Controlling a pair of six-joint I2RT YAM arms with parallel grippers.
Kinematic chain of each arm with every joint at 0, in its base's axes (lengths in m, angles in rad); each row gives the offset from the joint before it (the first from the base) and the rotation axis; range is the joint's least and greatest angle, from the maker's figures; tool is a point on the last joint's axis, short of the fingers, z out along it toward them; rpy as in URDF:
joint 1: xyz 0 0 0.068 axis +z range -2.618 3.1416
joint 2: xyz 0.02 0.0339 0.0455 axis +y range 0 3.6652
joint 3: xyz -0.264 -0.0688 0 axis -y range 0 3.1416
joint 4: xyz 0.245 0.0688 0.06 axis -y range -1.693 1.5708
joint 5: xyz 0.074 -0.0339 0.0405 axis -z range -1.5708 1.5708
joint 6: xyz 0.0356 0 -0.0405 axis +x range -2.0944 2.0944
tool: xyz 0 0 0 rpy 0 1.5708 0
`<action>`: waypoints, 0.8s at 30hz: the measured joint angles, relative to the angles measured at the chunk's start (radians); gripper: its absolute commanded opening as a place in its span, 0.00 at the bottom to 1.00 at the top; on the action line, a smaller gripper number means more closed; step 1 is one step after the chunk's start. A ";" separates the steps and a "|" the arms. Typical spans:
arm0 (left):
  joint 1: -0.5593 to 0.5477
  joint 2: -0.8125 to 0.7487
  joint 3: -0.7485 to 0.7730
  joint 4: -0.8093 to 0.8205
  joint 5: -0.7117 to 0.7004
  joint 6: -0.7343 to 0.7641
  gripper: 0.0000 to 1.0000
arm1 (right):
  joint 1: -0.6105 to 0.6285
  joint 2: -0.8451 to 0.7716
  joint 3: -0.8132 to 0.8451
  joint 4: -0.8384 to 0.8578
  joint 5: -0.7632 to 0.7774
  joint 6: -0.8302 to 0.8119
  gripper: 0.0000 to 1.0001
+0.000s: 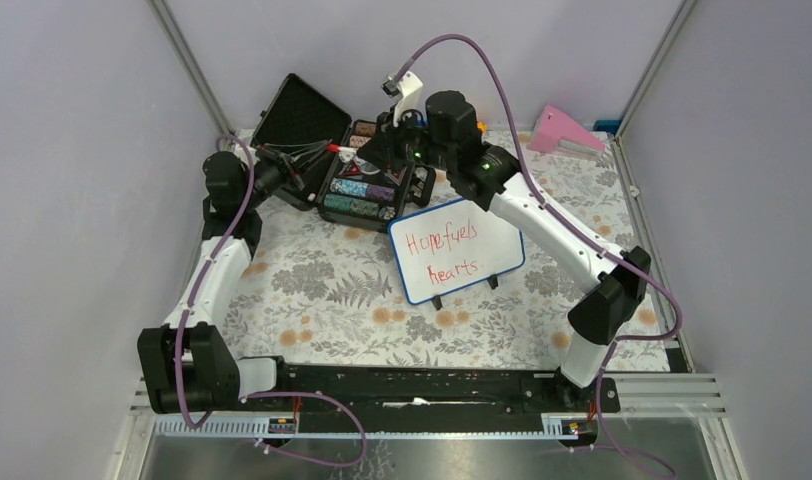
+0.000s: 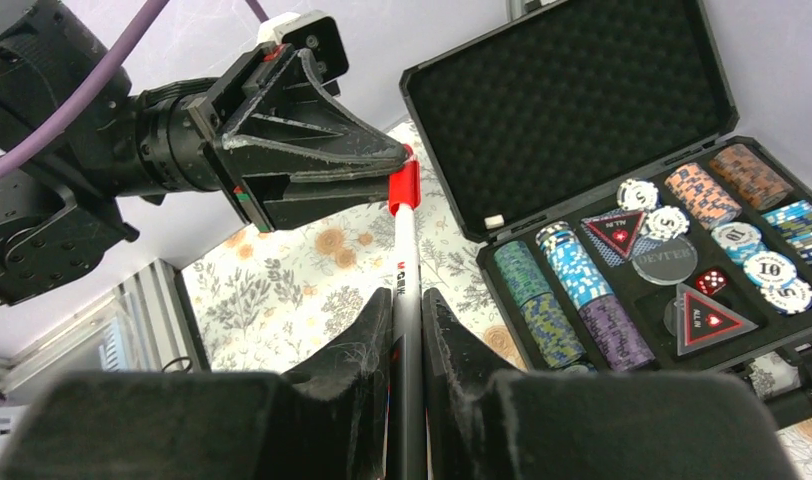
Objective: Write a sentence on the whiteboard
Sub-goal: Insert the whiteboard marker without the cap into the pen cap.
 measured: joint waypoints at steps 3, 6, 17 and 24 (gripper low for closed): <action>-0.002 0.000 0.000 -0.002 -0.002 -0.003 0.00 | 0.013 0.011 0.013 0.001 0.029 -0.015 0.00; -0.002 0.000 0.000 -0.008 -0.007 -0.003 0.00 | 0.045 0.026 0.021 0.008 0.097 -0.053 0.00; 0.006 0.000 0.000 -0.039 -0.065 0.000 0.00 | 0.182 0.085 0.025 0.108 0.397 -0.267 0.00; 0.005 0.000 -0.003 -0.040 -0.098 0.010 0.00 | 0.234 0.125 0.025 0.174 0.510 -0.392 0.00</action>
